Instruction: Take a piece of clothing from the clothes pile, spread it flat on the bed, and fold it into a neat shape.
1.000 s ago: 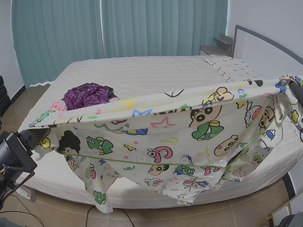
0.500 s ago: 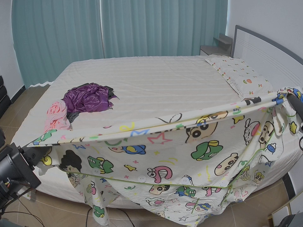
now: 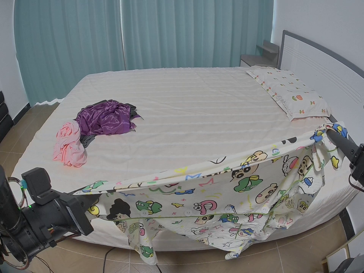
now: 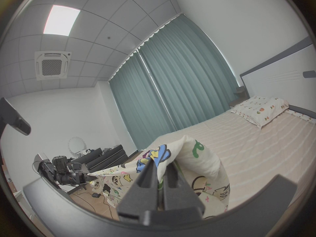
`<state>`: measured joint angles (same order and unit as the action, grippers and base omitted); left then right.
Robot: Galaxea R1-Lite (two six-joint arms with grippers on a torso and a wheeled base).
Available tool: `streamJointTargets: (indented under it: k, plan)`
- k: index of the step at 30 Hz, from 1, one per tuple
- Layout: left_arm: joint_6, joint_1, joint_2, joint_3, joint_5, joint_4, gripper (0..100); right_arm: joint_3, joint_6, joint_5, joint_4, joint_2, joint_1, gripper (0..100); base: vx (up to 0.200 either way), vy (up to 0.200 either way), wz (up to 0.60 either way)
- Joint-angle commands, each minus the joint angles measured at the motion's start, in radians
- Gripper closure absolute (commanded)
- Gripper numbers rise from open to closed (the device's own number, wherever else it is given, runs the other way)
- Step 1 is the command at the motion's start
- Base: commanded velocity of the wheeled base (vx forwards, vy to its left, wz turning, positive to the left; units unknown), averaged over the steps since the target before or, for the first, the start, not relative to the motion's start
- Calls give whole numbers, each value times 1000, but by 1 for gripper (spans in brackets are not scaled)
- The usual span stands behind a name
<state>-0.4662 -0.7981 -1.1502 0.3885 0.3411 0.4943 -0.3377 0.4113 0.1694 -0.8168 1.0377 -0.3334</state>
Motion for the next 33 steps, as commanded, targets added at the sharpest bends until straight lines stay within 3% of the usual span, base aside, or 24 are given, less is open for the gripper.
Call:
streamJointTargets:
  k: [1, 9, 14, 23, 33]
  plan:
    - [-5, 63, -148, 43, -31, 17, 100, 0, -2, 2, -4, 104, 51, 100, 200, 0, 0]
    - [-3, 171, -376, 141, -97, 116, 100, -20, -2, 4, -51, 223, 103, 100, 200, 0, 0]
    - [-3, 218, -529, 225, -136, 170, 100, -24, 1, 7, -183, 355, 129, 100, 200, 0, 0]
    - [0, 263, -734, 362, -139, 171, 100, -67, 1, 6, -275, 564, 163, 100, 200, 0, 0]
    - [6, 295, -1074, 632, -131, 165, 100, -161, 0, -5, -433, 903, 188, 100, 160, 0, 0]
